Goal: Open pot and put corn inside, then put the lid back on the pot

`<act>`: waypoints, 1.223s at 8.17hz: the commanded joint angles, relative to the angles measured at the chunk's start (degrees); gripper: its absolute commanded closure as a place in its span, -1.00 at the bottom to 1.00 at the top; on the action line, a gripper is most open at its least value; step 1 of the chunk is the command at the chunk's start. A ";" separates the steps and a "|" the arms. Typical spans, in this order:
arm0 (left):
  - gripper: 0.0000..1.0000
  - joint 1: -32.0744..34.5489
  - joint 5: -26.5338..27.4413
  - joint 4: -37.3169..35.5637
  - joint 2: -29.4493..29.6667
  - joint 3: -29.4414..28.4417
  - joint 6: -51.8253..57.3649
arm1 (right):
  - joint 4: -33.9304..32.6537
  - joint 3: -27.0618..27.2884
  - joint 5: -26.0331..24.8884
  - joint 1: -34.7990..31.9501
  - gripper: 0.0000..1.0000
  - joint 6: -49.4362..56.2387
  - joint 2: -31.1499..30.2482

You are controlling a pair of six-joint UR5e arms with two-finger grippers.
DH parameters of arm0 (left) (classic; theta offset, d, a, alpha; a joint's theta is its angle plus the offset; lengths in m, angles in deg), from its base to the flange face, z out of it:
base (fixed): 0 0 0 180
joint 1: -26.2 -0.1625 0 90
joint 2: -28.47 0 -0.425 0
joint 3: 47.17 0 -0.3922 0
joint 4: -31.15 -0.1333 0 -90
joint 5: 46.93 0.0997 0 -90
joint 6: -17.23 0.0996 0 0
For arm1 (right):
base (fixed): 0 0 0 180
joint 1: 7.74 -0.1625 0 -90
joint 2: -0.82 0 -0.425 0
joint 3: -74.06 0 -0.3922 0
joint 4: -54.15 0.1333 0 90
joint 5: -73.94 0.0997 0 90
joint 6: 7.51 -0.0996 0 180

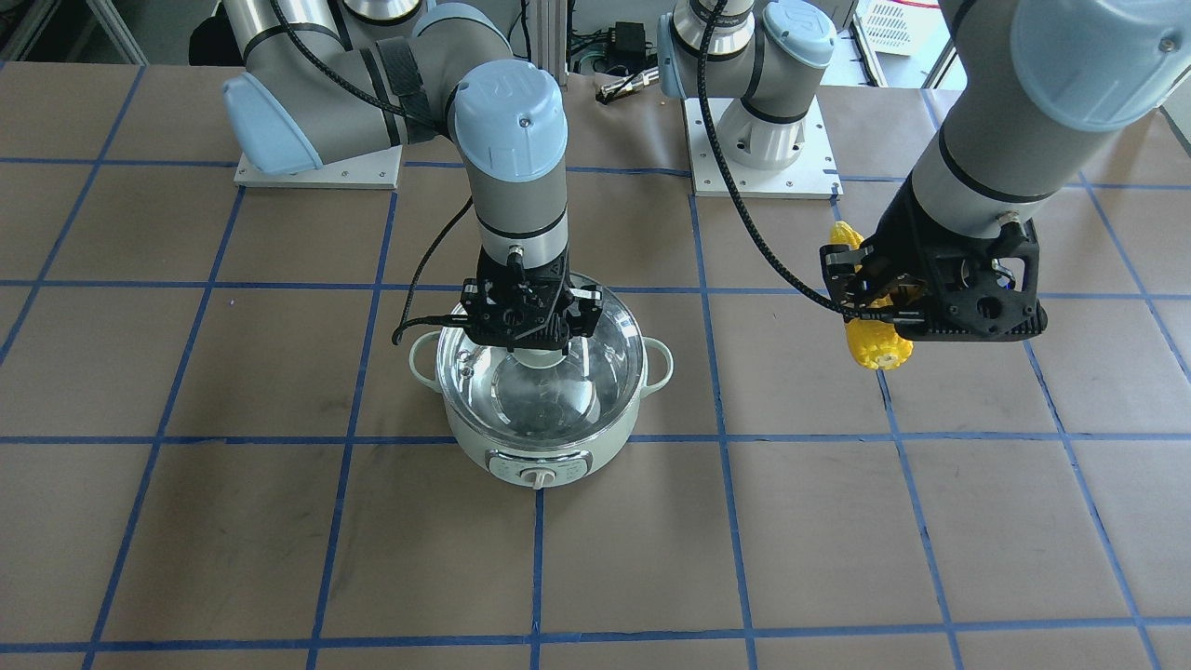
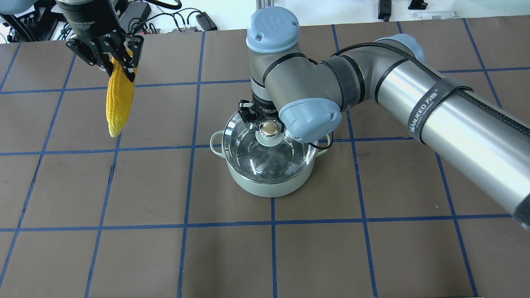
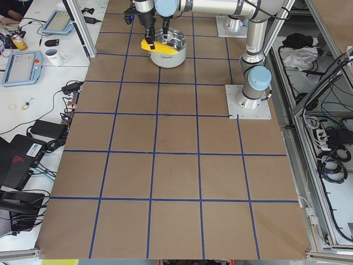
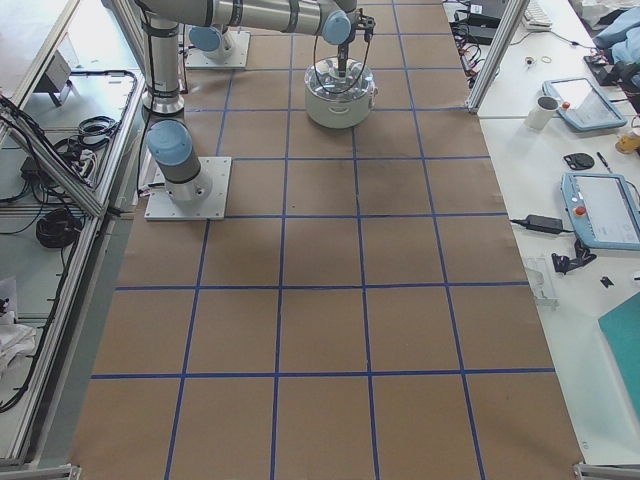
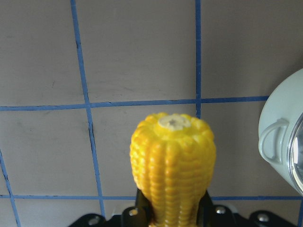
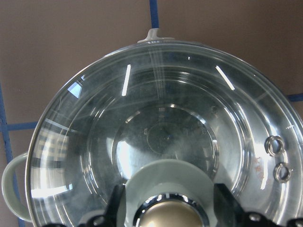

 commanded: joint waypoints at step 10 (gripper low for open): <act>1.00 6.51 -11.71 -6.16 0.54 -0.13 -8.74 | 15.00 -2.96 -1.51 15.33 0.55 14.54 -12.41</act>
